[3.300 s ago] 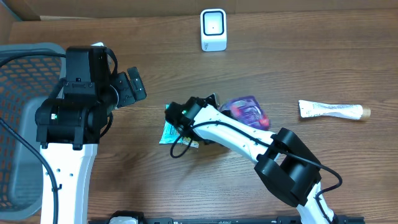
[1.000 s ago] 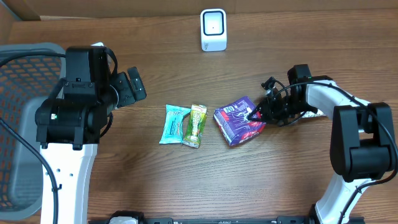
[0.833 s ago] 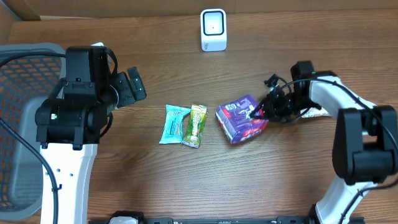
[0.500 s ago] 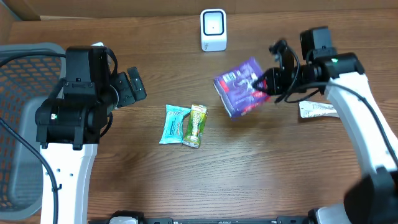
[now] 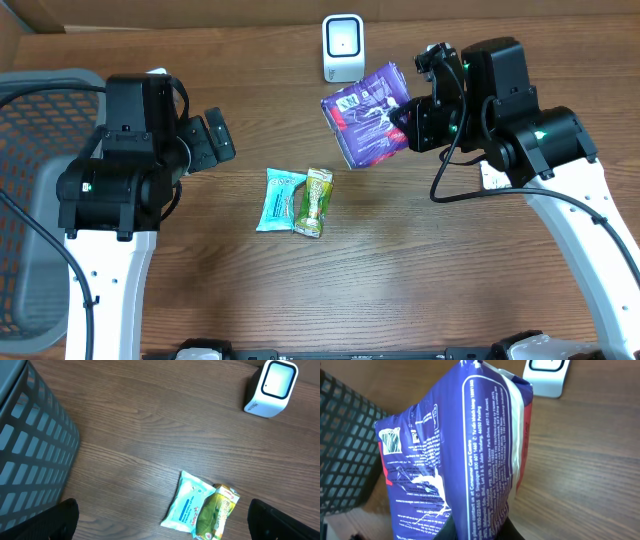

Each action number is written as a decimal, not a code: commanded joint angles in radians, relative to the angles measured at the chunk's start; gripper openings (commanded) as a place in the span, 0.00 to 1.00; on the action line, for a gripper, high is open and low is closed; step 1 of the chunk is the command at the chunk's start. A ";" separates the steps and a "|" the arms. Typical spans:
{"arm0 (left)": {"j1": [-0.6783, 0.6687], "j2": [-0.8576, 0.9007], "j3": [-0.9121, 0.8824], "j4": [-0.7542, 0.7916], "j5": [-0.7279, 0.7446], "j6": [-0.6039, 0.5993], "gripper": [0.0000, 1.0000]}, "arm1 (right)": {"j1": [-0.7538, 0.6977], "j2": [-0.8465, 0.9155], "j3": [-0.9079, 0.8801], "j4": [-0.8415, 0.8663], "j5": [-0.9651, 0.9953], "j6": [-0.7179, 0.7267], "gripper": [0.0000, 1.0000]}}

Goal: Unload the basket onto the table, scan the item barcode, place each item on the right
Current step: 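Hold the bag's barcode side in front of the white scanner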

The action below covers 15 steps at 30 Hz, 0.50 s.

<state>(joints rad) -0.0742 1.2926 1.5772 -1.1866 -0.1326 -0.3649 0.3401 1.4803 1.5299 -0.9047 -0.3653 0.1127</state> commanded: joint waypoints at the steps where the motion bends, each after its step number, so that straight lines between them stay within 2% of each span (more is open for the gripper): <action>1: 0.002 0.003 0.008 0.001 -0.012 -0.010 1.00 | 0.002 -0.018 0.022 0.024 -0.015 0.022 0.06; 10: 0.002 0.003 0.008 0.001 -0.012 -0.010 0.99 | 0.002 -0.018 0.022 0.074 -0.061 0.032 0.04; 15: 0.002 0.003 0.008 0.000 -0.012 -0.010 1.00 | 0.008 -0.002 0.088 0.104 0.108 0.097 0.03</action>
<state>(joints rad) -0.0742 1.2926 1.5772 -1.1862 -0.1326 -0.3645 0.3420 1.4807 1.5383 -0.8112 -0.3634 0.1654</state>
